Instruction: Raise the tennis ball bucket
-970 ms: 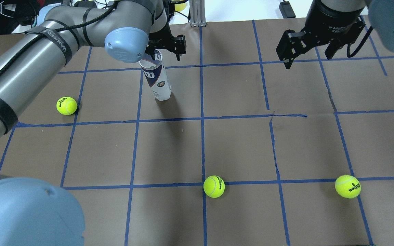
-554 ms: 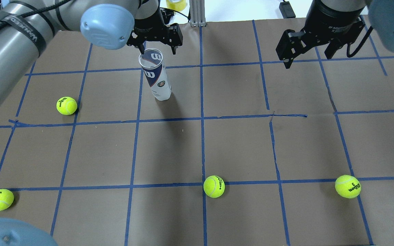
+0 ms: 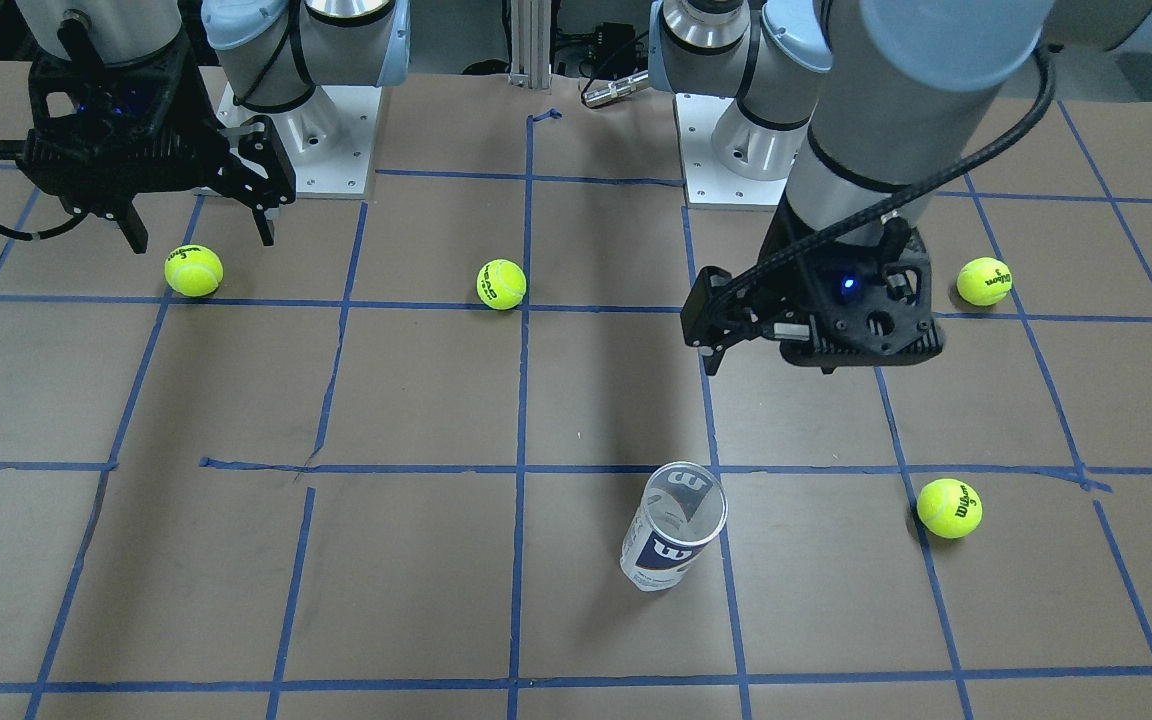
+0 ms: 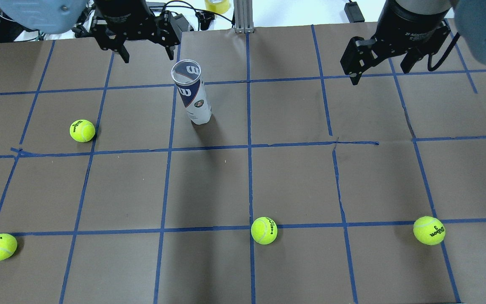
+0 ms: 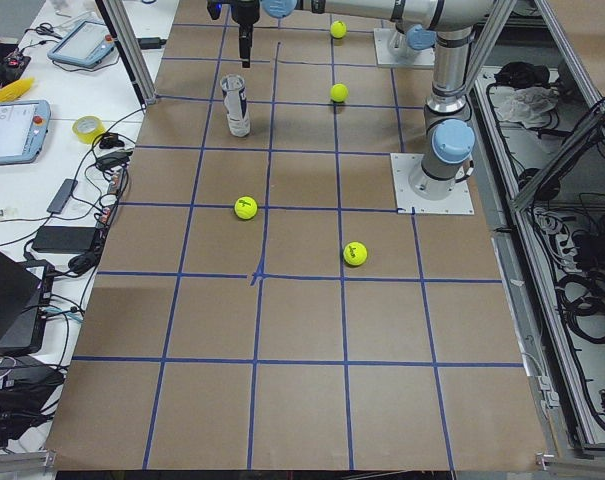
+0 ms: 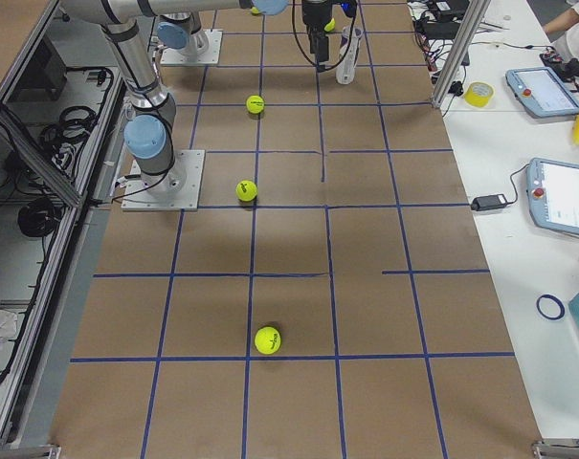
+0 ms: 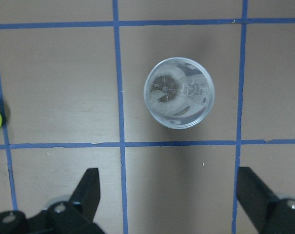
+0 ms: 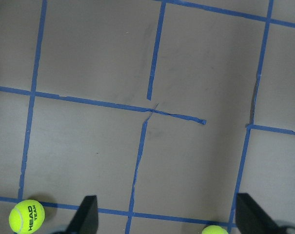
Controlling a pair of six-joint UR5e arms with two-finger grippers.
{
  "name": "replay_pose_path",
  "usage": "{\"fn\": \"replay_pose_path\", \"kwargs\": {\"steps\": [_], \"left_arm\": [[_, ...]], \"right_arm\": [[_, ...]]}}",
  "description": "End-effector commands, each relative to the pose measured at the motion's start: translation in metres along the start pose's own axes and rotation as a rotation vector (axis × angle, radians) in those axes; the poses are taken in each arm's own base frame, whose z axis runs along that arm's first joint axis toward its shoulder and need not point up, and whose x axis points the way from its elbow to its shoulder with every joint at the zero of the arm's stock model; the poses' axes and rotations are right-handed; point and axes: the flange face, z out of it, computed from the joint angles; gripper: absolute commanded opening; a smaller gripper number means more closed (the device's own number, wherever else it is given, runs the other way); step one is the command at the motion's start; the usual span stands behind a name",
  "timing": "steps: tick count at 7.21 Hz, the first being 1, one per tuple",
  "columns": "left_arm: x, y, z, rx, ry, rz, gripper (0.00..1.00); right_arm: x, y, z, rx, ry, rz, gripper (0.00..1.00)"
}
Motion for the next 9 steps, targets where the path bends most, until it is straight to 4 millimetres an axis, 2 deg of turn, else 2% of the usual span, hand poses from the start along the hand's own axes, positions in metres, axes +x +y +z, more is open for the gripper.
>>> {"fn": "replay_pose_path", "kwargs": {"steps": [1, 2, 4, 7, 9], "left_arm": [[-0.031, 0.038, -0.010, -0.028, -0.002, -0.048, 1.00], [-0.045, 0.054, -0.011, -0.029, -0.003, -0.072, 1.00], [-0.060, 0.068, -0.007, -0.031, 0.004, -0.088, 1.00], [-0.063, 0.080, -0.015, -0.016, 0.009, -0.044, 1.00], [-0.063, 0.084, -0.010, -0.025, 0.009, -0.044, 1.00]], "right_arm": [[0.000, 0.000, 0.000, 0.001, 0.001, 0.000, 1.00], [0.000, 0.000, 0.001, -0.001, 0.000, 0.000, 1.00], [0.001, 0.000, 0.001, 0.000, 0.001, 0.001, 1.00], [0.000, 0.000, 0.001, 0.001, -0.001, -0.002, 1.00], [0.000, 0.000, 0.001, -0.001, -0.001, 0.000, 1.00]]}}
